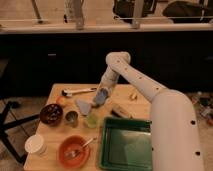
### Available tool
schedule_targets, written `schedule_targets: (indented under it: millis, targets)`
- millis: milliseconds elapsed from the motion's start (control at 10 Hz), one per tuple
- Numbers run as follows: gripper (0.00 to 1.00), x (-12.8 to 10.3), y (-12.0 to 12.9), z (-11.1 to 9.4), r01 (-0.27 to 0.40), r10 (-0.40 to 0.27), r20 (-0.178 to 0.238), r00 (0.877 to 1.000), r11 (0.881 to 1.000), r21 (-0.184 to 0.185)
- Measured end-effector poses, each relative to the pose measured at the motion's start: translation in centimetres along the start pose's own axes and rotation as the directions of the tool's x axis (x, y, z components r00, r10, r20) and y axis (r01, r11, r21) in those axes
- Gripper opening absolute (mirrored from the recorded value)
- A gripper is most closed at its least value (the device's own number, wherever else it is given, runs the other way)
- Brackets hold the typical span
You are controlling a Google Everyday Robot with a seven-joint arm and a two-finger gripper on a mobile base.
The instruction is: Place sponge in plastic cup
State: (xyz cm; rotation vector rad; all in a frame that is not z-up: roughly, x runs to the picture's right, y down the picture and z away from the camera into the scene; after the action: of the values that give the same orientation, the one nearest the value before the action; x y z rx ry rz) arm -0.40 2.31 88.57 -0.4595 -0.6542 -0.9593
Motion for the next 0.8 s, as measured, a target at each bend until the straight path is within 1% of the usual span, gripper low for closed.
schedule_targets:
  millis: [100, 300, 400, 600, 700, 800]
  targets:
    - [0.0, -1.0, -0.1, 0.0, 0.022, -0.022, 0.002, 1.0, 1.0, -0.009]
    - [0.0, -3.7, -0.3, 0.0, 0.081, -0.081, 0.001, 0.997, 0.996, -0.039]
    - [0.0, -4.4, -0.2, 0.0, 0.095, -0.095, 0.001, 0.995, 0.994, -0.05]
    - [0.0, -6.3, -0.4, 0.1, 0.139, -0.139, 0.002, 0.99, 0.987, -0.076]
    - [0.0, -7.1, -0.7, 0.1, 0.156, -0.156, 0.004, 0.988, 0.984, -0.083]
    - [0.0, -8.3, -0.9, 0.3, 0.18, -0.18, 0.009, 0.984, 0.979, -0.091]
